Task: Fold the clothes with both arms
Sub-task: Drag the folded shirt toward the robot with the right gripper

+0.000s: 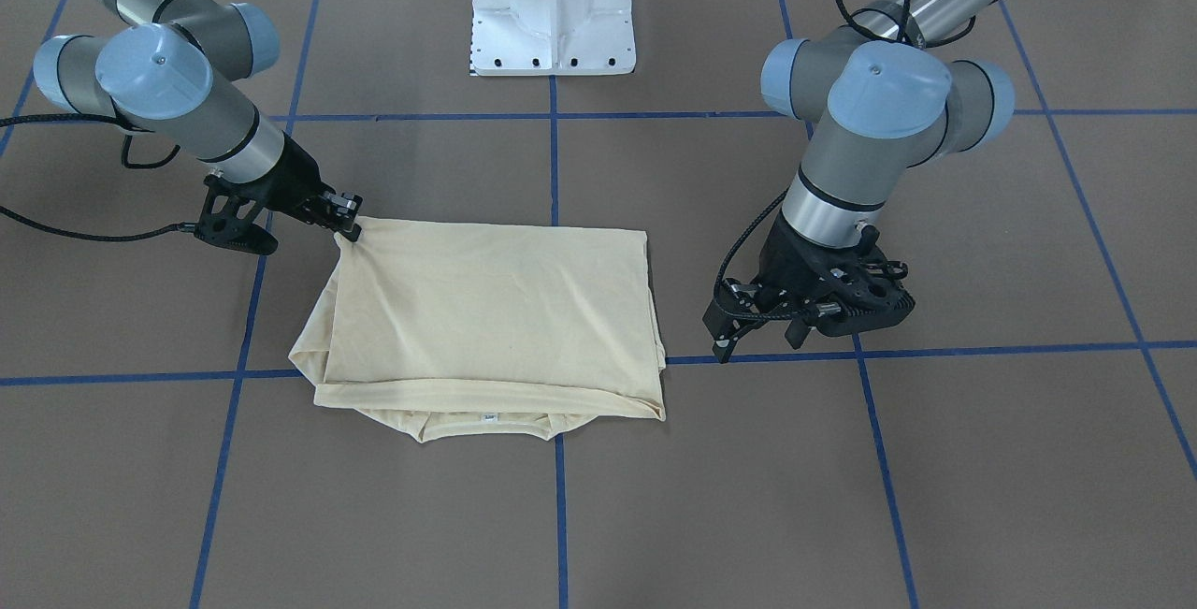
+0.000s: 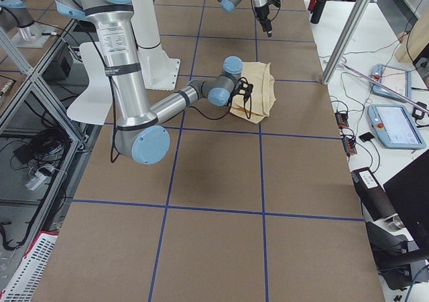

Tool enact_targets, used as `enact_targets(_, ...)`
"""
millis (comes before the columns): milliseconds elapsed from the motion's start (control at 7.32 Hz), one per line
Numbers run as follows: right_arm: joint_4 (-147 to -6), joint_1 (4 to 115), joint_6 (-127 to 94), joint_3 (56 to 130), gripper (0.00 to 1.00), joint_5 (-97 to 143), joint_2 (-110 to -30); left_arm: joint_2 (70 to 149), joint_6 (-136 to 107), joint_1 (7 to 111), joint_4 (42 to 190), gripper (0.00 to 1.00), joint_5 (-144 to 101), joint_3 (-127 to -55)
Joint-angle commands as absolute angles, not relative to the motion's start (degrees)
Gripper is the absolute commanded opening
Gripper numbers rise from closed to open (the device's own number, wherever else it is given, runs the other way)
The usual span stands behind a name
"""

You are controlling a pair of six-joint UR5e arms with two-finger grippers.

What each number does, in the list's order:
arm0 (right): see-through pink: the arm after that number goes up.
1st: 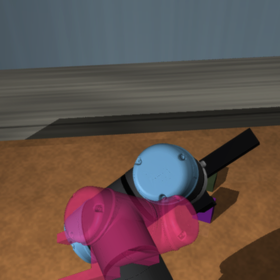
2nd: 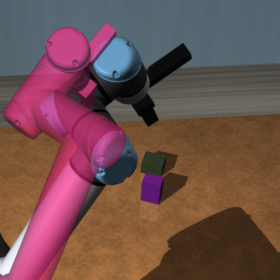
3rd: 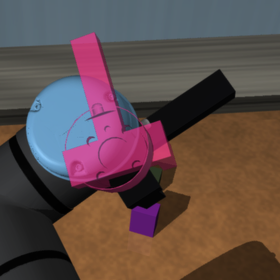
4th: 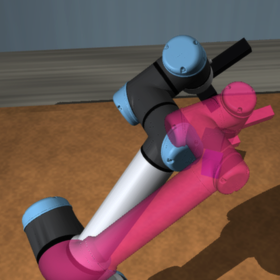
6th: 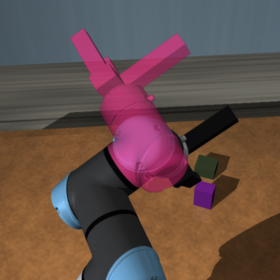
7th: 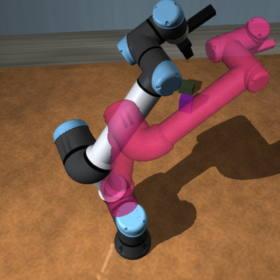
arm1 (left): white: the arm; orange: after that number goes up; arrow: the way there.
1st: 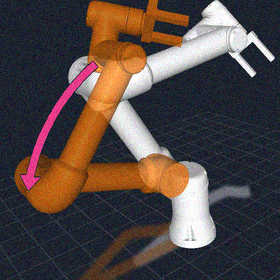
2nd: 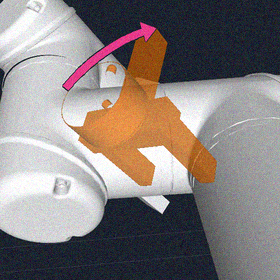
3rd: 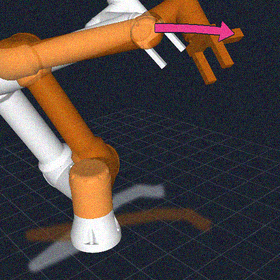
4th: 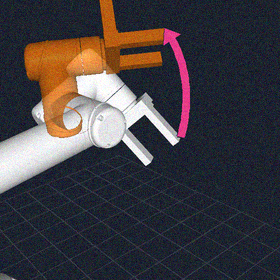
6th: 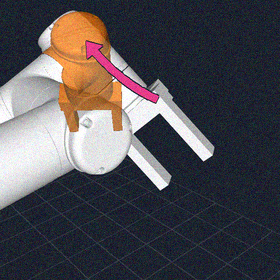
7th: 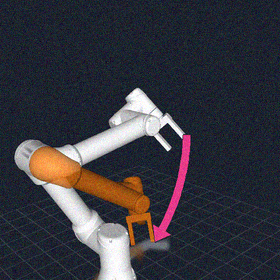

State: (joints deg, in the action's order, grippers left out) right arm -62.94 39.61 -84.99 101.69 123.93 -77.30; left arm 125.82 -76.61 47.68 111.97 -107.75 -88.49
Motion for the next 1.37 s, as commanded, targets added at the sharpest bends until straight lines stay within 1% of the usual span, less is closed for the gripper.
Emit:
enact_targets(0,-63.02,34.92,-85.6,106.5,0.0,125.32,-82.6,125.68,-76.55,47.29,111.97,1.0,-107.05,-88.42)
enact_targets(683,-62.84,23.49,-99.2,109.32,0.0,136.39,-83.49,124.55,-76.55,47.02,112.06,1.0,-105.04,-88.59)
enact_targets(1230,-62.84,17.32,-104.41,111.7,0.0,137.02,-87.96,124.54,-76.55,46.58,112.15,0.99,-104.59,-88.68)
